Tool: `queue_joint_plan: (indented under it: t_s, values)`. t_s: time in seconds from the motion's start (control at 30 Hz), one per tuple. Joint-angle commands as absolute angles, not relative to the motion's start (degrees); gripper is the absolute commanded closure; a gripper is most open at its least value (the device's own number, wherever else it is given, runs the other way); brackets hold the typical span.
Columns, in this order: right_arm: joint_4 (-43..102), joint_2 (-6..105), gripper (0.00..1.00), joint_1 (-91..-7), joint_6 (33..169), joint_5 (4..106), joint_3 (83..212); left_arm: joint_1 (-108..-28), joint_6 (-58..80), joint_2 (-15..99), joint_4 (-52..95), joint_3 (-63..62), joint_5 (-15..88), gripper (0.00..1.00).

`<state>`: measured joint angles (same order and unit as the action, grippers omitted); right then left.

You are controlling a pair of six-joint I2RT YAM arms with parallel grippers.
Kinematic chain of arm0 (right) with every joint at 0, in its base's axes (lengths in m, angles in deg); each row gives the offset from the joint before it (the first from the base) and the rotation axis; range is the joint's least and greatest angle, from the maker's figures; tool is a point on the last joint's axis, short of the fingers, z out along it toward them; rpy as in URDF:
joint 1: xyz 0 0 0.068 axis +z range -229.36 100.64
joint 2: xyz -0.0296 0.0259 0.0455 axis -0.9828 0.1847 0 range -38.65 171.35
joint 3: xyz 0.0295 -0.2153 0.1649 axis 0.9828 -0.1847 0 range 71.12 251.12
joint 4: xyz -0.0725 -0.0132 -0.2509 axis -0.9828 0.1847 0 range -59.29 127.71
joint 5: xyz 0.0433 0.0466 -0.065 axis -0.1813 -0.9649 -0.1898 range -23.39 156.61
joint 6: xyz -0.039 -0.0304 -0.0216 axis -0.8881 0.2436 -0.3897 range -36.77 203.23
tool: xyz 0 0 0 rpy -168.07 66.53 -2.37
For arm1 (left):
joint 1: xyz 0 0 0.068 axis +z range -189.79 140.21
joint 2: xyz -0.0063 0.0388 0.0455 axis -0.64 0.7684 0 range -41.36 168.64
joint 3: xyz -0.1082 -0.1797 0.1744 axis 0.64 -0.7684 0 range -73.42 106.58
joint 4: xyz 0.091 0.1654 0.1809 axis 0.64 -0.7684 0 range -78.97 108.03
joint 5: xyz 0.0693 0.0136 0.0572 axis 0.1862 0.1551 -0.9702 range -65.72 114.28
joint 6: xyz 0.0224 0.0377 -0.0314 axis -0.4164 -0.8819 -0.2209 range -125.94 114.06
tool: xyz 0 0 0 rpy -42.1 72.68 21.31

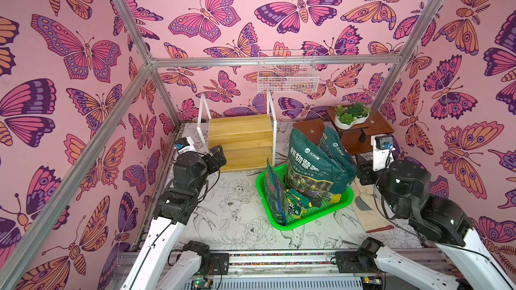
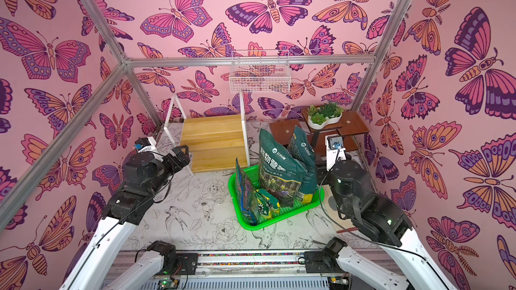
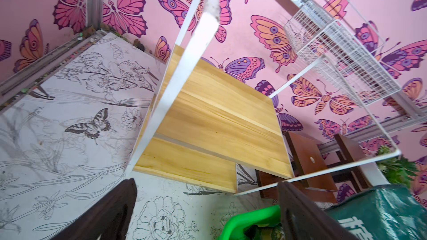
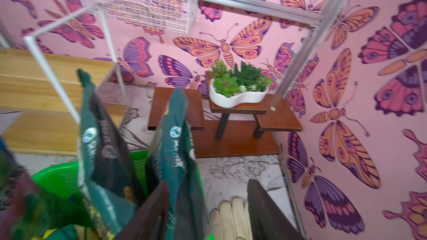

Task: Take down the fertilizer bag from the shelf
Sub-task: Reset both arms

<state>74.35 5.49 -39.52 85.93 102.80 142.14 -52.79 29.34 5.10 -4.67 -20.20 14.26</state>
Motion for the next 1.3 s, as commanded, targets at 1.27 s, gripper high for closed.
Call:
queue_joint_plan:
  t_s: [1.27]
  values:
    - [-4.1, 38.9, 0.09, -86.7, 92.2, 75.4, 95.7, -39.8, 3.4, 34.2, 50.1, -49.7, 6.6, 0.0]
